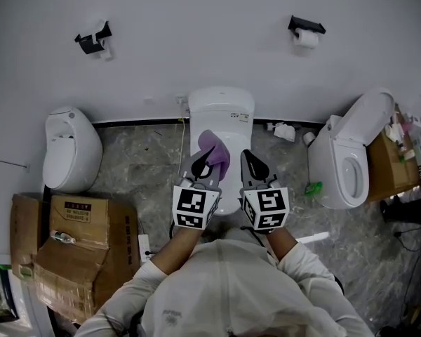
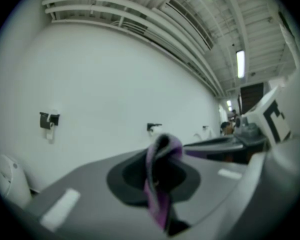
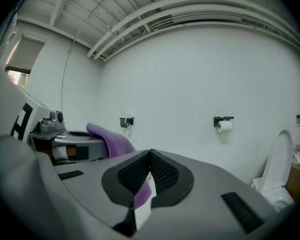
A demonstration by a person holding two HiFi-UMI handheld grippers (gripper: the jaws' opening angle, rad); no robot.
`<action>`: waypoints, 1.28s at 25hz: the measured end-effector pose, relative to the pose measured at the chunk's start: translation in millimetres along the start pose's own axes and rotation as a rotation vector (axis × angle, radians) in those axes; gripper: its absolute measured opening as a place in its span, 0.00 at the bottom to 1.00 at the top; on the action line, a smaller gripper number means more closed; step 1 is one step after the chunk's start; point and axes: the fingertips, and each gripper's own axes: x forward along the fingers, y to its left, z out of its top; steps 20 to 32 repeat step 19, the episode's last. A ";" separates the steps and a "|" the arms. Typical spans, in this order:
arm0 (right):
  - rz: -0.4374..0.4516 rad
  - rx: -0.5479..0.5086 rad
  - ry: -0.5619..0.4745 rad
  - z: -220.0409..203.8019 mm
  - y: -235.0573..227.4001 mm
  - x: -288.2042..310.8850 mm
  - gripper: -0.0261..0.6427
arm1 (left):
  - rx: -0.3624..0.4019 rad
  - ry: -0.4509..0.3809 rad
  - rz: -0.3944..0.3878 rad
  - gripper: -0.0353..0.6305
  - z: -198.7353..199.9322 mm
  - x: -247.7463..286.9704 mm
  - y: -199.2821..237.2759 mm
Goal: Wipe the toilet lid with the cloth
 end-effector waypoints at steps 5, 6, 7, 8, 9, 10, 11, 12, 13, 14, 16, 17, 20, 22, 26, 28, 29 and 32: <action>-0.011 -0.014 0.002 -1.5 11.0 -3.2 0.06 | -0.003 -0.016 -0.022 0.07 0.8 -9.5 1.0; -0.015 -0.019 0.002 -1.3 12.2 -4.4 0.06 | -0.005 -0.018 -0.028 0.07 0.8 -11.2 0.3; -0.020 -0.023 0.001 -1.2 12.9 -5.7 0.06 | -0.007 -0.019 -0.034 0.07 0.5 -12.7 -0.5; -0.025 -0.027 0.001 -1.0 13.3 -7.0 0.06 | -0.010 -0.020 -0.039 0.07 0.1 -13.7 -1.2; -0.029 -0.030 0.000 -0.7 13.4 -8.2 0.06 | -0.015 -0.021 -0.044 0.07 0.0 -14.0 -1.8; -0.032 -0.034 0.000 -0.4 13.5 -9.4 0.06 | -0.021 -0.022 -0.050 0.07 0.2 -13.8 -2.5; -0.035 -0.037 0.000 -0.3 13.5 -10.7 0.06 | -0.026 -0.023 -0.057 0.07 0.9 -13.3 -3.4; -0.039 -0.040 0.001 -0.5 13.3 -12.2 0.06 | -0.027 -0.026 -0.067 0.07 1.8 -12.5 -4.5; -0.042 -0.043 0.003 -0.7 12.7 -13.4 0.06 | -0.026 -0.028 -0.076 0.07 2.8 -11.6 -5.5; -0.045 -0.044 0.006 -1.1 12.0 -14.3 0.06 | -0.026 -0.029 -0.083 0.07 3.6 -11.0 -6.2; -0.050 -0.045 0.010 -1.7 10.7 -16.3 0.06 | -0.026 -0.030 -0.090 0.07 4.2 -11.4 -7.0; -0.052 -0.045 0.010 -1.6 9.8 -17.1 0.06 | -0.027 -0.030 -0.092 0.07 4.2 -11.9 -7.5; -0.057 -0.045 0.009 -0.8 7.4 -18.4 0.06 | -0.027 -0.030 -0.095 0.07 4.2 -12.7 -8.5; -0.057 -0.045 0.009 -0.8 7.4 -18.4 0.06 | -0.027 -0.030 -0.095 0.07 4.2 -12.7 -8.5; -0.057 -0.045 0.009 -0.8 7.4 -18.4 0.06 | -0.027 -0.030 -0.095 0.07 4.2 -12.7 -8.5; -0.057 -0.045 0.009 -0.8 7.4 -18.4 0.06 | -0.027 -0.030 -0.095 0.07 4.2 -12.7 -8.5; -0.057 -0.045 0.009 -0.8 7.4 -18.4 0.06 | -0.027 -0.030 -0.095 0.07 4.2 -12.7 -8.5; -0.057 -0.045 0.009 -0.8 7.4 -18.4 0.06 | -0.027 -0.030 -0.095 0.07 4.2 -12.7 -8.5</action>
